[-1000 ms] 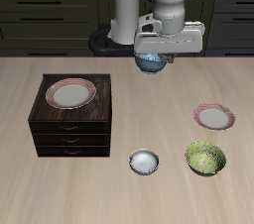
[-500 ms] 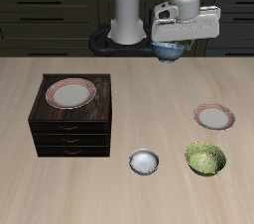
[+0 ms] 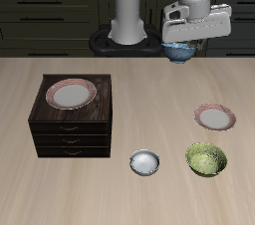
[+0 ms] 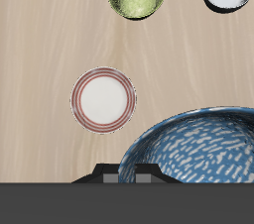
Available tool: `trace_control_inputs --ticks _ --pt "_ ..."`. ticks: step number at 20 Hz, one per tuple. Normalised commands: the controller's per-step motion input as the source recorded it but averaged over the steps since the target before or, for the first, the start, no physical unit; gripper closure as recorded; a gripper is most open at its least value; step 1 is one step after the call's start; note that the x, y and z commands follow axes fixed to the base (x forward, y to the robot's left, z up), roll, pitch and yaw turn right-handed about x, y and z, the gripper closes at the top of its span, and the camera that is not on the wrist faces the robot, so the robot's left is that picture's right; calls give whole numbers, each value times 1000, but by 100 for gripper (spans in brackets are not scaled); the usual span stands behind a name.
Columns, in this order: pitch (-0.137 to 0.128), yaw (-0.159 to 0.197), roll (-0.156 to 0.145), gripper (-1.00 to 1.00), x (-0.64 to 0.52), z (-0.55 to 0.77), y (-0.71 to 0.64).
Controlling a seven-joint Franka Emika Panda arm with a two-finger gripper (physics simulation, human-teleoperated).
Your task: Place the blue bowl onto the plate that is on the left side of the table
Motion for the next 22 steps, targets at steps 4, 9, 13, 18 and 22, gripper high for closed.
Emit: trace_control_inputs --ticks 4,9,13,18,22 --pt "19 23 23 100 83 5 380" --pt "-5 20 17 100 24 39 213" --pt "9 12 -1 100 168 40 283" --pt "-10 18 9 100 69 60 168" --pt "7 3 16 100 135 33 245"
